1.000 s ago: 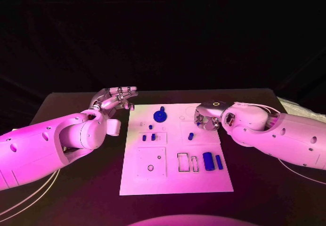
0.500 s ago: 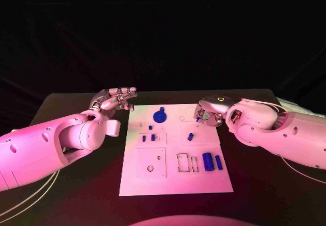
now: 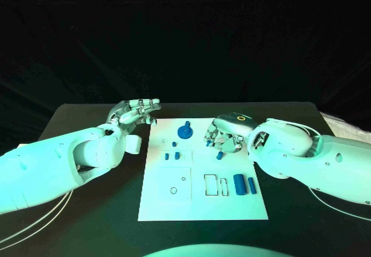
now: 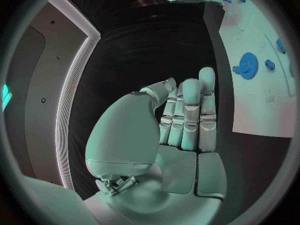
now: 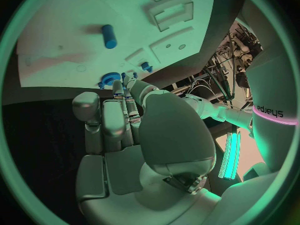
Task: Assemble the parts on the task board
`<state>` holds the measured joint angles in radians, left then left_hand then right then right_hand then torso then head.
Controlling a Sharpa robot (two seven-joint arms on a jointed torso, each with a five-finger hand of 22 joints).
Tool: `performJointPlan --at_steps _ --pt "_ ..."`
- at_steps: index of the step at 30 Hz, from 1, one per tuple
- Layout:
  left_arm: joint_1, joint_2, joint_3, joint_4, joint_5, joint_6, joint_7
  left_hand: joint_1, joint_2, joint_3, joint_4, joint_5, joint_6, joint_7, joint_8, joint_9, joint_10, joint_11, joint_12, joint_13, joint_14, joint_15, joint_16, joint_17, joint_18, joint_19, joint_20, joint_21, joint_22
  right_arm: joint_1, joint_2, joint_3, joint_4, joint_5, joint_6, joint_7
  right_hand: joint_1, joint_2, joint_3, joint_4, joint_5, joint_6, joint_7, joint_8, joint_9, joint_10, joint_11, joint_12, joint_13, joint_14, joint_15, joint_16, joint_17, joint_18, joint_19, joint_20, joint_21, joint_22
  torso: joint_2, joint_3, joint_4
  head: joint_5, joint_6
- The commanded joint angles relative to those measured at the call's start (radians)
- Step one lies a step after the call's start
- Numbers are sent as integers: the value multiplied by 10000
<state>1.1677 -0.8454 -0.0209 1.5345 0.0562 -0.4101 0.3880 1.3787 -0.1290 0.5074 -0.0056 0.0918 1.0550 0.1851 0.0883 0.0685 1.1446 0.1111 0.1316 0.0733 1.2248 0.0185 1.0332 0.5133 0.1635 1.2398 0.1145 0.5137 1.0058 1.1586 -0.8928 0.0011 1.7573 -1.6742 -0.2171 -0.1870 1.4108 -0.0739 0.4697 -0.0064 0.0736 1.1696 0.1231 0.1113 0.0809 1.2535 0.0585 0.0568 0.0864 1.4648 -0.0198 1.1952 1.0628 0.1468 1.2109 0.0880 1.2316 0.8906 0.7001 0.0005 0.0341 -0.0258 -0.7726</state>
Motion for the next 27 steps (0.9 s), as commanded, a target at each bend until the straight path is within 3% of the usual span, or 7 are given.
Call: performJointPlan --at_steps 1,7,13,27 --pt "-3 33 6 41 35 152 31 89 13 -11 -54 27 -78 -6 51 0 -83 -18 46 -1 -42 0 -44 -10 183 -46 6 -43 -11 -153 214 -25 172 318 -25 282 -57 56 75 -25 38 56 21 19 9 12 20 44 -15 329 -10 58 5 -160 62 -16 67 15 8 -8 2 139 -61" --pt "-5 63 7 100 35 194 7 89 11 -17 -59 26 -86 -2 52 -1 -93 -15 50 -1 -46 2 -46 -19 182 -46 7 -45 -13 -567 710 -70 167 254 140 460 -46 53 123 -64 84 35 45 1 7 -11 36 42 -51 325 1 67 2 -157 47 -18 72 6 11 -28 -5 294 -141" --pt "-4 99 7 166 35 249 -6 84 7 -26 -61 25 -94 2 52 -2 -102 -11 54 -2 -51 5 -48 -28 181 -46 8 -48 -14 -927 1132 -106 -63 140 347 590 -45 52 156 -89 135 24 61 -10 6 -21 48 43 -75 322 8 73 0 -155 34 -15 75 -3 18 -19 5 450 -238" --pt "-4 157 8 184 35 306 -27 76 6 -37 -61 24 -102 6 53 -2 -112 -6 61 -3 -58 9 -52 -42 180 -46 10 -51 -17 -1207 1557 -160 -391 -20 700 789 -86 24 164 -102 153 9 81 -24 5 -43 68 41 -104 317 22 80 -4 -153 15 -8 76 -16 14 -3 -7 597 -316"
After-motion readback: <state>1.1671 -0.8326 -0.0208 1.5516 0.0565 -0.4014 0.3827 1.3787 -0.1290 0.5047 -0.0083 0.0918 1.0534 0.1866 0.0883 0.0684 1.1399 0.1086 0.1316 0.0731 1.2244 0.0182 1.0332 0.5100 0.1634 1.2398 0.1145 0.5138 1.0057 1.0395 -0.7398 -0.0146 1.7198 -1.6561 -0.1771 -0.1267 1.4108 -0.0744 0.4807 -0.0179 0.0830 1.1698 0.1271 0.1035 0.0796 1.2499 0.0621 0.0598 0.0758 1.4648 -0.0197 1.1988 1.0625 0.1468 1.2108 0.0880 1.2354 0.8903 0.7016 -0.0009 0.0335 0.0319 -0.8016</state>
